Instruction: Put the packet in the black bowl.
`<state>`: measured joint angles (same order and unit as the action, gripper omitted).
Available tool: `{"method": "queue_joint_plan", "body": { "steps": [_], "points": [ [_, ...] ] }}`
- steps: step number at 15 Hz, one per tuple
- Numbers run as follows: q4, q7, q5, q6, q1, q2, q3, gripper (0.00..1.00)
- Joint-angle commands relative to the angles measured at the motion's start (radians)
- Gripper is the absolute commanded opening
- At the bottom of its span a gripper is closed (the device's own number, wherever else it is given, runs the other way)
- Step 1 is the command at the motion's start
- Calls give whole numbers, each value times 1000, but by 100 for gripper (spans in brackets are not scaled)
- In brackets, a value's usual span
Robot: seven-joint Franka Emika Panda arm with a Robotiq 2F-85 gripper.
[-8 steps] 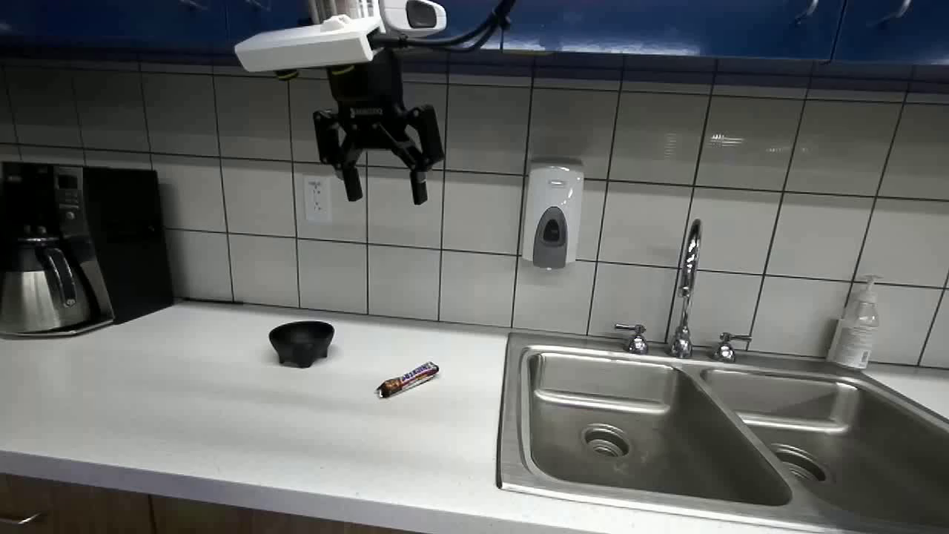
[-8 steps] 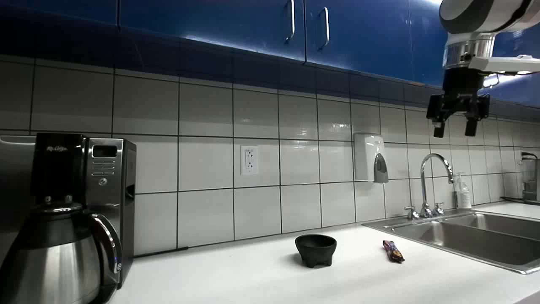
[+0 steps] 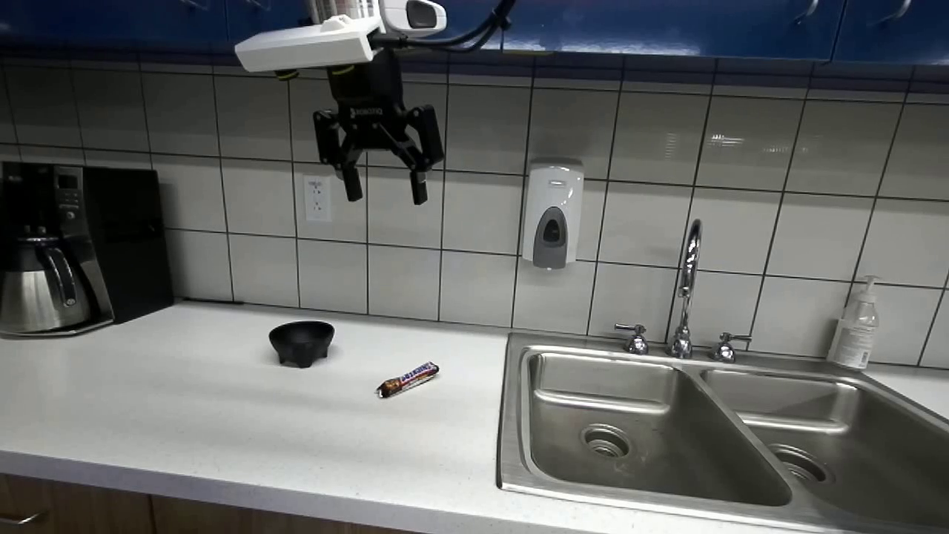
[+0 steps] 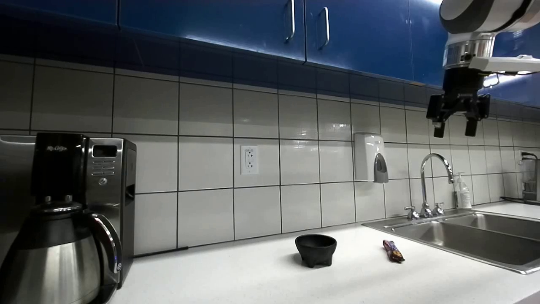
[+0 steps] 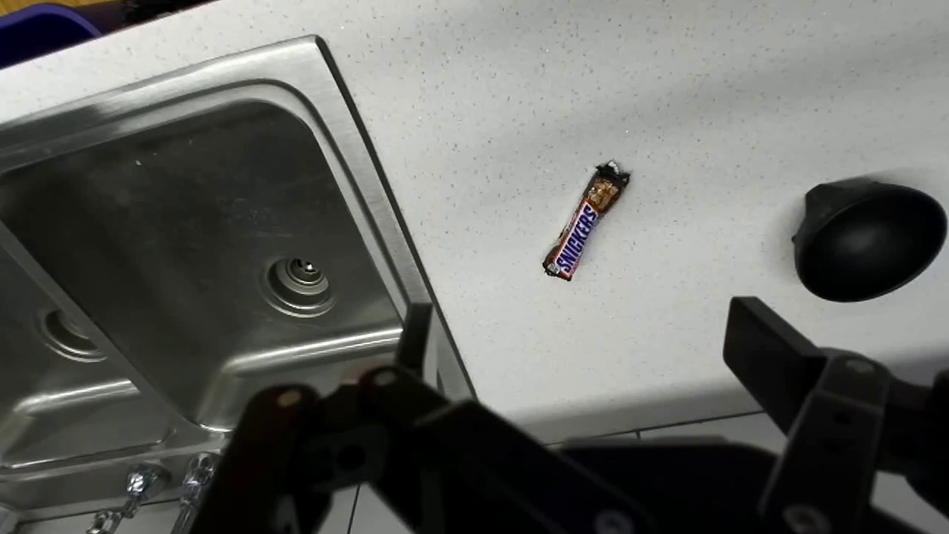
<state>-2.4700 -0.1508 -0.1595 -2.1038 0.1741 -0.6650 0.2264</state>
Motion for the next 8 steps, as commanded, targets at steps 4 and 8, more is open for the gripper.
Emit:
{"method": "queue_joint_plan", "body": {
  "steps": [4, 8],
  "points": [
    [-4, 10, -2, -16, 12, 18, -9, 100],
    [-34, 7, 4, -78, 11, 51, 2, 100]
  ]
}}
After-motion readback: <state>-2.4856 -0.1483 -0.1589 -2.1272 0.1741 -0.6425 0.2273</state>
